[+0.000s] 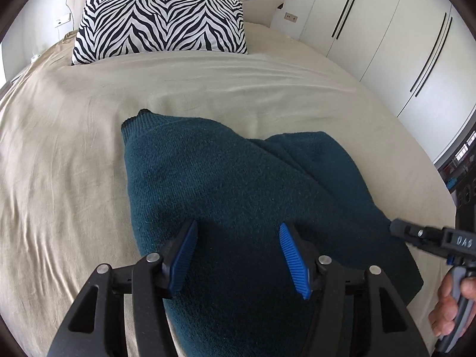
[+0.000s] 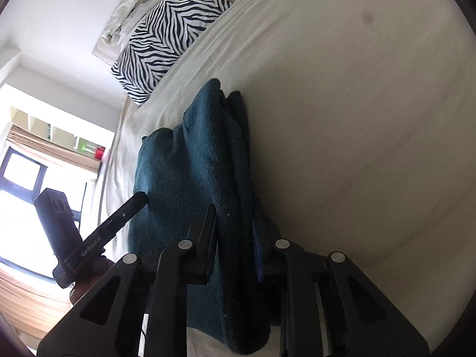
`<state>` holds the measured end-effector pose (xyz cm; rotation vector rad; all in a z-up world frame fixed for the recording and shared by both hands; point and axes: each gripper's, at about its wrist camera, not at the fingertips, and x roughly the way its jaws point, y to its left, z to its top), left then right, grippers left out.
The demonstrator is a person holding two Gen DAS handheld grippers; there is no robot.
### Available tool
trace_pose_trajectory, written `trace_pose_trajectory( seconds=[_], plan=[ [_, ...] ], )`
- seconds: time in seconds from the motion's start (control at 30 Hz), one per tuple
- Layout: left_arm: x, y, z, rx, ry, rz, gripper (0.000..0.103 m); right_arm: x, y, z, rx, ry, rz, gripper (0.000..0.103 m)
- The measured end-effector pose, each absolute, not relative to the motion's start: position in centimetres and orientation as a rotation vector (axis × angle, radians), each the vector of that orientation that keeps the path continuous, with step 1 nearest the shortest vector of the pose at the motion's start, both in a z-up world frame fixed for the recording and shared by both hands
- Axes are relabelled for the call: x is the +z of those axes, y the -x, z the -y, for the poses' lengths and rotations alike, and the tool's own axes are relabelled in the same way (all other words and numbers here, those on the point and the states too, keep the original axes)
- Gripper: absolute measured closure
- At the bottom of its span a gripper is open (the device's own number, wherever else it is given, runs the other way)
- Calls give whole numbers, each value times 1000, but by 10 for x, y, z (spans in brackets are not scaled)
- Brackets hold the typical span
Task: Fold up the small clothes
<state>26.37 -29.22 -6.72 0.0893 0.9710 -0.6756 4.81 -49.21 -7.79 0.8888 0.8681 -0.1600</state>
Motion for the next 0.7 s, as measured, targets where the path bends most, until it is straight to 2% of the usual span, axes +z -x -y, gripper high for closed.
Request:
trace_pose_trajectory(
  seconds=[0.1, 0.23, 0.33, 0.47, 0.53, 0.7],
  plan=[
    [-70, -265, 293, -682, -81, -979, 43, -34, -50, 499, -269, -766, -802, 78],
    [-74, -270, 296, -684, -85, -997, 43, -11, -89, 502, -77, -816, -746, 77],
    [-74, -270, 300, -673, -106, -1001, 42, -23, -135, 495, -50, -776, -808, 77],
    [-77, -273, 302, -677, -105, -1013, 42, -75, -190, 488, -80, -763, -972, 78],
    [-78, -275, 302, -681, -105, -1012, 42, -86, -197, 485, -69, -672, -940, 82],
    [-73, -272, 298, -687, -93, -1008, 43, -76, -180, 497, -138, -725, -877, 82]
  ],
)
